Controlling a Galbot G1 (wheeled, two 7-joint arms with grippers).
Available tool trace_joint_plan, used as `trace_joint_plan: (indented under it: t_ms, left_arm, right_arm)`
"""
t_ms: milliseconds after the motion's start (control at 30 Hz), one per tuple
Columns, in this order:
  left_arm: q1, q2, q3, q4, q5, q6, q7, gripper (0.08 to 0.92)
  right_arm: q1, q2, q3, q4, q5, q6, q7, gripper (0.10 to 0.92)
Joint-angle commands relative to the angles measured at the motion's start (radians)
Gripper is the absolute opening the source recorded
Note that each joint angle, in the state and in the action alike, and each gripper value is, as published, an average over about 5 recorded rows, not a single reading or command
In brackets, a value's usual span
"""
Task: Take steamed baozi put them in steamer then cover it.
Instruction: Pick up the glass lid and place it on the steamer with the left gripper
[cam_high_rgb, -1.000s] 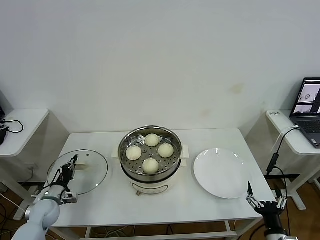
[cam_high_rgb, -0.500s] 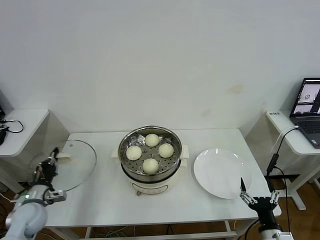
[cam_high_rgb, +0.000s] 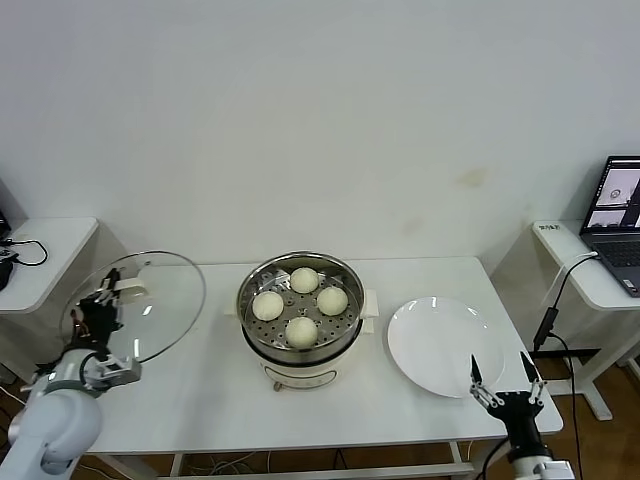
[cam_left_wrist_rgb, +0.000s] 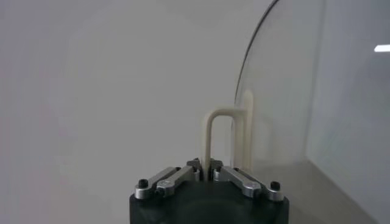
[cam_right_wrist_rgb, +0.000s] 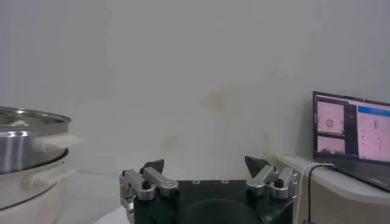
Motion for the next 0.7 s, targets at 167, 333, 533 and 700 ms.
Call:
trace_joint_plan:
  t_ms: [167, 333, 533, 700]
  left_arm:
    - [-0.327, -0.081, 0.465, -0.056, 0.092, 0.207, 0.121, 0.150]
    - [-0.383, -0.164, 0.532, -0.011, 0.211, 0.221, 0.175, 0.150]
    - [-0.433, -0.253, 0.600, 0.028, 0.367, 0.219, 0.239, 0.150]
    - [-0.460, -0.335, 0.648, 0.071, 0.447, 0.214, 0.267, 0.150]
  right_arm:
    - [0.012, 0.033, -0.031, -0.043, -0.159, 0.018, 0.024, 0.823]
    - [0.018, 0.046, -0.055, -0.057, -0.188, 0.021, 0.028, 0.823]
    - [0.026, 0.057, -0.074, -0.077, -0.210, 0.027, 0.030, 0.822]
    - [0.028, 0.060, -0.080, -0.081, -0.218, 0.028, 0.030, 0.823]
